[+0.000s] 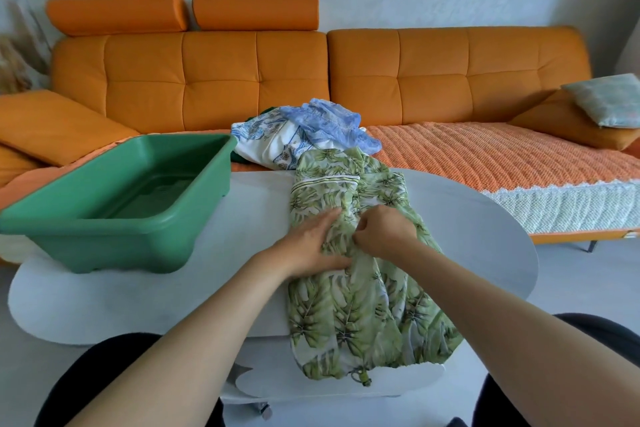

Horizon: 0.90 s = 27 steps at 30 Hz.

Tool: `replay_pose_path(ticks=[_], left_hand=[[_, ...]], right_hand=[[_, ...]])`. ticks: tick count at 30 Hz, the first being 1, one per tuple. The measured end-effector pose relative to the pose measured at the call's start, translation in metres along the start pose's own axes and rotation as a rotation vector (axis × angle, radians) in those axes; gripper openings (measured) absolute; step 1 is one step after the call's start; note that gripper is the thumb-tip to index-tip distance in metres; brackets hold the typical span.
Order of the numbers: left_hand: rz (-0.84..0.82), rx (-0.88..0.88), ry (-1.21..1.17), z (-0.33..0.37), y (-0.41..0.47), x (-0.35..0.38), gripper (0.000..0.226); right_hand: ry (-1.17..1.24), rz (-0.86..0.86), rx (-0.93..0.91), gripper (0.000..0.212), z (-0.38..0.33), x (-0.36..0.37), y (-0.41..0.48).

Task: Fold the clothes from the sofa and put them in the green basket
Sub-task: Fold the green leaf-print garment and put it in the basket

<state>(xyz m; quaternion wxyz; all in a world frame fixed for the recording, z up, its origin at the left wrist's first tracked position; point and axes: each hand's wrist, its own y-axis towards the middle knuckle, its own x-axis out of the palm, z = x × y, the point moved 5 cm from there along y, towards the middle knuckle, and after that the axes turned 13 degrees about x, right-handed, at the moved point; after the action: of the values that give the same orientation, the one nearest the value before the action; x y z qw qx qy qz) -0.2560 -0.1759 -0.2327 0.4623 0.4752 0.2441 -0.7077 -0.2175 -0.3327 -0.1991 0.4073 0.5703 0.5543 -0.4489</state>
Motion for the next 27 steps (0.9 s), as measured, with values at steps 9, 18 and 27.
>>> replay_pose_path(ticks=[9, 18, 27], left_hand=[[-0.037, -0.047, 0.175, -0.025, 0.029, 0.001, 0.084], [0.012, 0.027, 0.295, -0.054, 0.083, -0.021, 0.063], [0.118, -0.135, 0.396, -0.105, 0.119, -0.041, 0.058]], right_hand=[[-0.385, -0.233, -0.030, 0.029, 0.017, 0.009, 0.024], [-0.036, -0.145, 0.034, 0.048, -0.014, 0.013, 0.074], [0.091, 0.027, 0.017, 0.042, -0.038, 0.003, 0.137]])
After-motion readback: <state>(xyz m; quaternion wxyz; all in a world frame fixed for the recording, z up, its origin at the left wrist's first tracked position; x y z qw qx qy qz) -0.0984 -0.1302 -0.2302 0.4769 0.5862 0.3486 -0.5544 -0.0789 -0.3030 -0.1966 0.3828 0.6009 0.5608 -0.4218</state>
